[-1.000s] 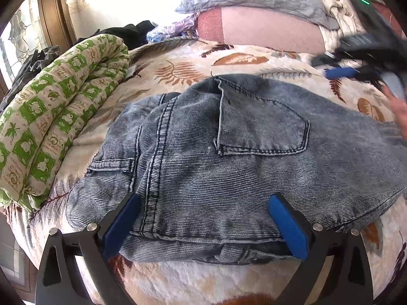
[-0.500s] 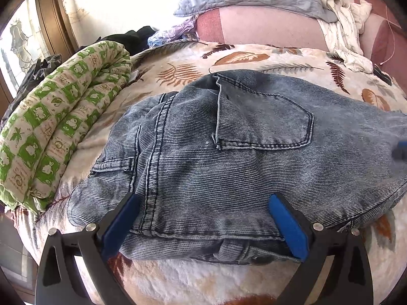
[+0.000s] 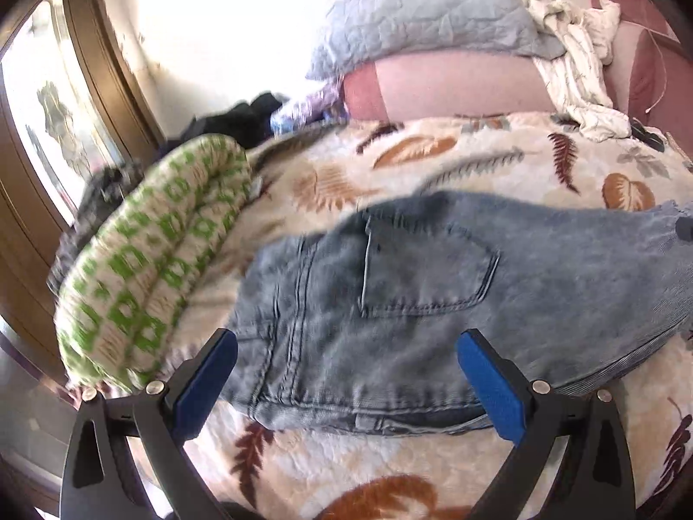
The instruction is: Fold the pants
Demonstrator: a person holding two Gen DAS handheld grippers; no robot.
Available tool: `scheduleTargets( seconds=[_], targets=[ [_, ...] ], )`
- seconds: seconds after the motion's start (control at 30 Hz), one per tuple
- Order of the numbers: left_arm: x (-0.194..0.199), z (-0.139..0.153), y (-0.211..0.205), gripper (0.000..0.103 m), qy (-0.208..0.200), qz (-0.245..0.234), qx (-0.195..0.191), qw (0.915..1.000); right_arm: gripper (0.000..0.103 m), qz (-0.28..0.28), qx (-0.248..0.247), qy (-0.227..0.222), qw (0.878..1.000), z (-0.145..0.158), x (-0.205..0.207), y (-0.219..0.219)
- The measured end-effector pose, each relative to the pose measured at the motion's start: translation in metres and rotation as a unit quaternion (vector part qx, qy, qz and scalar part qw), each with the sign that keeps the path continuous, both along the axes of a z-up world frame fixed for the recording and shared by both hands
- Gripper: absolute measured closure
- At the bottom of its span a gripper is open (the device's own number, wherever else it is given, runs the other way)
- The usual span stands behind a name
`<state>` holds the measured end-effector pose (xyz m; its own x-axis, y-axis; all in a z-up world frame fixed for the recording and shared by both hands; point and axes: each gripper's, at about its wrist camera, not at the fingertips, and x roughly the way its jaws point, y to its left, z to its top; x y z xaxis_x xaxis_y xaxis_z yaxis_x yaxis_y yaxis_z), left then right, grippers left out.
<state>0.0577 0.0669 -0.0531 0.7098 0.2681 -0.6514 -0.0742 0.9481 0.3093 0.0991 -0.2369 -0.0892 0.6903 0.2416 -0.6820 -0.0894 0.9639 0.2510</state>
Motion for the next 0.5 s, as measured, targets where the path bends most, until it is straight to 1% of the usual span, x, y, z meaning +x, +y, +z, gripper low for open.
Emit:
scheduleTargets(
  seconds=[0.13, 0.2, 0.5],
  targets=[
    [-0.005, 0.017, -0.016, 0.002, -0.017, -0.016, 0.010, 0.9997, 0.038, -0.037, 0.030, -0.002, 0.999, 0.006, -0.002, -0.024],
    [-0.006, 0.024, -0.023, 0.002, -0.023, -0.023, 0.011, 0.9994, 0.038, -0.054, 0.031, -0.005, 0.998, 0.009, -0.004, -0.035],
    [-0.004, 0.048, -0.057, 0.002, -0.045, -0.053, 0.011, 0.9975, 0.037, -0.092, 0.059, -0.006, 0.994, 0.010, -0.018, -0.072]
  ],
)
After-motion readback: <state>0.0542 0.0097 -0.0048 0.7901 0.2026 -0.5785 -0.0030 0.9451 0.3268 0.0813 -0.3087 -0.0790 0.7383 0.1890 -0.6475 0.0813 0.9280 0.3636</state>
